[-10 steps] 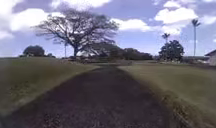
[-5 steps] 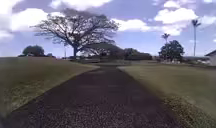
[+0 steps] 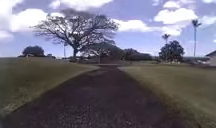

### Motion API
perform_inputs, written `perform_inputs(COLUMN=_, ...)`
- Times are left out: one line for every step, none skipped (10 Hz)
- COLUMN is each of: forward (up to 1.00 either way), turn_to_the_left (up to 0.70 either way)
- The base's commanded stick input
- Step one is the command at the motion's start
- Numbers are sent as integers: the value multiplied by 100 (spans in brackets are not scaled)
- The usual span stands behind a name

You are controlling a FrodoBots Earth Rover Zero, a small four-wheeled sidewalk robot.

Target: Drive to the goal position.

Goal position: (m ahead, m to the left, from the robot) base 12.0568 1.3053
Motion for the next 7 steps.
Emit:
perform_inputs(forward=30, turn_to_the_left=0)
perform_inputs(forward=30, turn_to_the_left=0)
perform_inputs(forward=30, turn_to_the_left=0)
perform_inputs(forward=30, turn_to_the_left=0)
perform_inputs(forward=30, turn_to_the_left=0)
perform_inputs(forward=30, turn_to_the_left=0)
perform_inputs(forward=30, turn_to_the_left=0)
